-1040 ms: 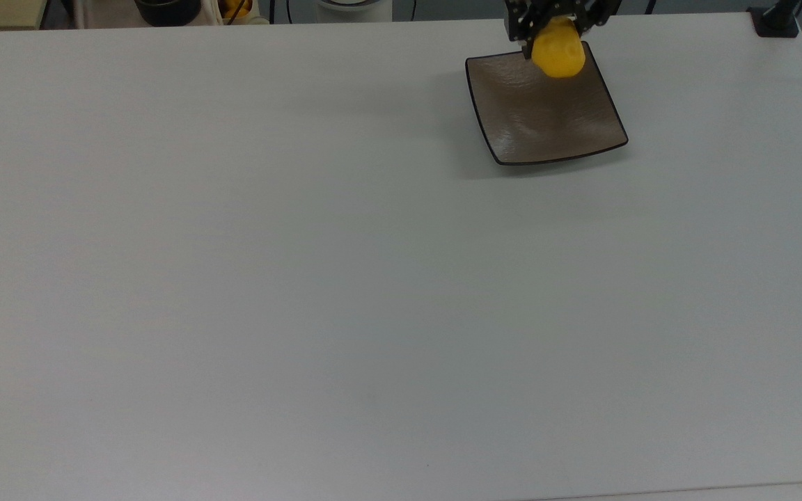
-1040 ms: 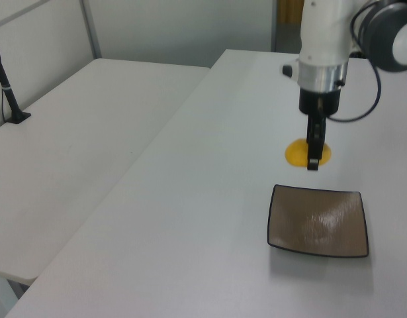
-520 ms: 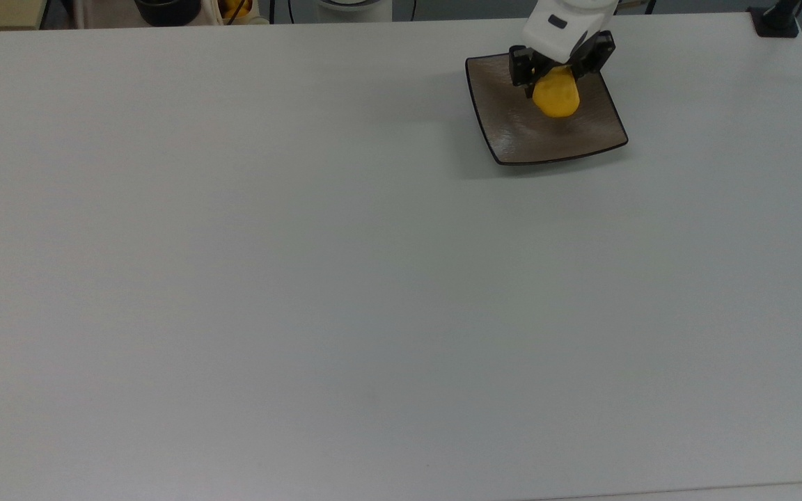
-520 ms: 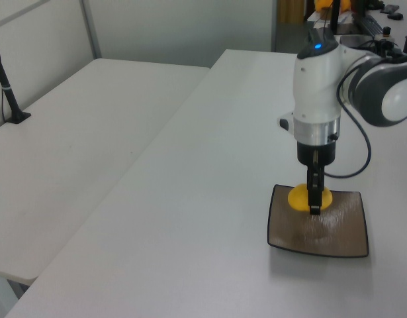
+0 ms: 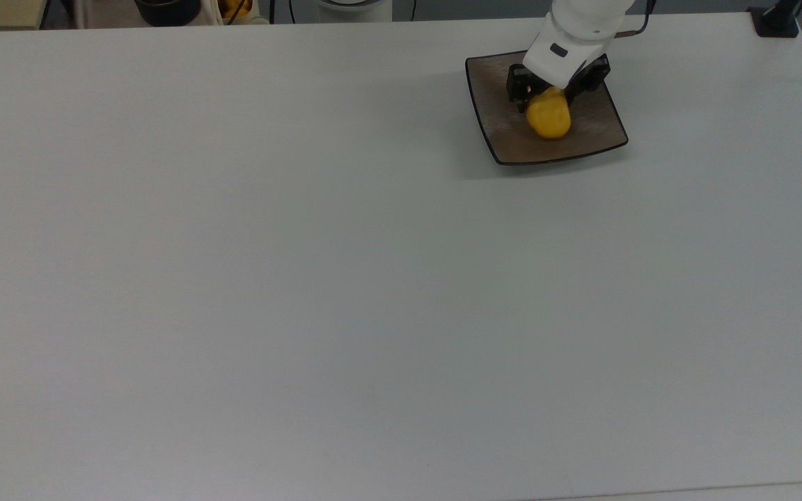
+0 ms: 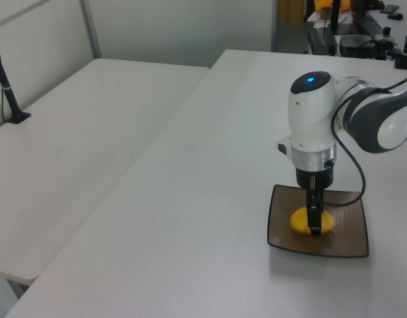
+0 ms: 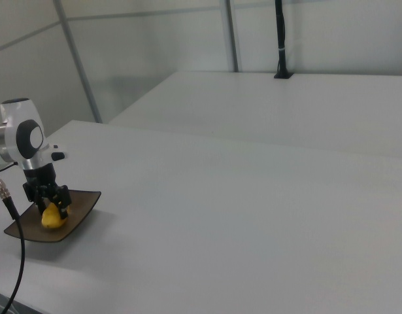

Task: Put potatoes on a ceramic plate

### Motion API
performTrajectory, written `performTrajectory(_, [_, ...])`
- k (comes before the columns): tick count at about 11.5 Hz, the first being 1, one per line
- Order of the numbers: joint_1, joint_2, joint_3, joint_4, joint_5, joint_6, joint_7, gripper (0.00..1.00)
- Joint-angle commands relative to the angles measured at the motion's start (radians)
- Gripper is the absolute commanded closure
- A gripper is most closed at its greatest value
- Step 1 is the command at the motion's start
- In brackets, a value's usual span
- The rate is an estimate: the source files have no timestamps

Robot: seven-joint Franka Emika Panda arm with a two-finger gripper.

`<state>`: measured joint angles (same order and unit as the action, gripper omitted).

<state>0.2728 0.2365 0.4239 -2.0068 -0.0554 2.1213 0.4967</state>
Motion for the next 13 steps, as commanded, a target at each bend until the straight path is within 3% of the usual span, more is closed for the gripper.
performTrajectory(1, [0.009, -0.003, -0.002, -0.004, -0.024, 0.017, 0.029, 0.00])
performTrajectory(6, [-0.027, -0.092, -0.011, 0.057, -0.024, -0.042, 0.028, 0.00])
performTrajectory(8, [-0.032, -0.141, -0.065, 0.115, -0.023, -0.131, 0.029, 0.00])
performTrajectory(13, [-0.029, -0.255, -0.255, 0.276, 0.006, -0.348, 0.028, 0.00])
